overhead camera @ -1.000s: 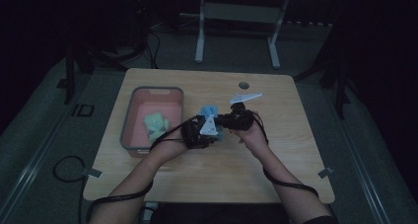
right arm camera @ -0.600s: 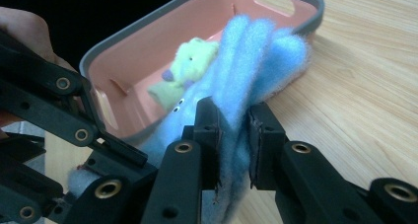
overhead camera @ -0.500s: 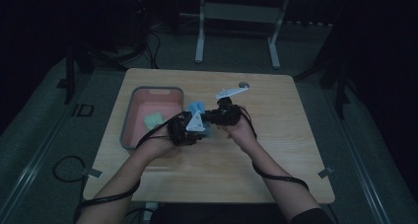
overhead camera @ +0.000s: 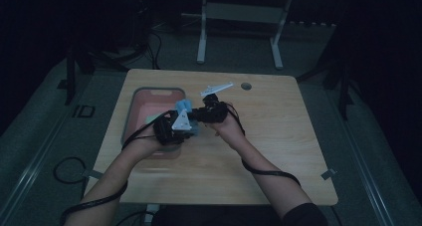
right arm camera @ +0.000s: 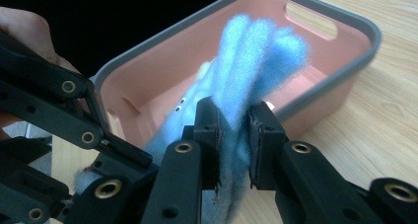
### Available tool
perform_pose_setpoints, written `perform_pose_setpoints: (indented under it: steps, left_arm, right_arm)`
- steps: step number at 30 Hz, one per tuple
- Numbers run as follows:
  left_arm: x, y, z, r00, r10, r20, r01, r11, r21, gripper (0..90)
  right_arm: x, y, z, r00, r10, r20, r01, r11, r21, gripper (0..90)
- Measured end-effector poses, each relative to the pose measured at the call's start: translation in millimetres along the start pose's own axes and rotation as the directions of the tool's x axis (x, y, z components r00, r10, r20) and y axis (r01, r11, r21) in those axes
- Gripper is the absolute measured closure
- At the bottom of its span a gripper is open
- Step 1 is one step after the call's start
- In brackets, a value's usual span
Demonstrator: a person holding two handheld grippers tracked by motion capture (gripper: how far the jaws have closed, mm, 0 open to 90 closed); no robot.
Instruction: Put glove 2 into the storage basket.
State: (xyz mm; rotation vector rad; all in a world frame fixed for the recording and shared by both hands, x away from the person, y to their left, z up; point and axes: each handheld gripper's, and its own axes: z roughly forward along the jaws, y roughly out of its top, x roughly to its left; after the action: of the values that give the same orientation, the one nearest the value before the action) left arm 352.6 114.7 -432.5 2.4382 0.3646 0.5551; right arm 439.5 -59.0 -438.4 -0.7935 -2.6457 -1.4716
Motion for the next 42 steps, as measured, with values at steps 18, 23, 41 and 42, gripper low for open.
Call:
perform_pose_setpoints:
  steps: [18,23,41,42]
  left_arm:
    - [15.6,-47.6,-20.4,0.9982,-0.049,-0.034,0.051,0.9966,0.065,75.1]
    - [21.7,-61.4,-21.0,0.9976,-0.06,-0.036,0.063,0.9946,0.082,75.2]
    - [35.9,-91.7,7.0,0.9931,-0.116,0.017,0.112,0.9812,0.157,75.0]
    - [36.4,-91.2,7.9,0.9928,-0.118,0.023,0.113,0.9794,0.168,74.8]
  right_arm:
    - [16.1,22.7,56.9,0.998,-0.003,-0.063,0.005,1.0,0.027,77.5]
    - [18.0,25.2,72.7,0.9976,0.001,-0.07,0.002,0.999,0.035,77.5]
    - [10.7,19.1,115.7,0.9996,0.005,-0.027,-0.002,0.992,0.123,74.2]
    - [11.1,19.5,115.9,0.9997,0.001,-0.024,0.002,0.992,0.128,72.2]
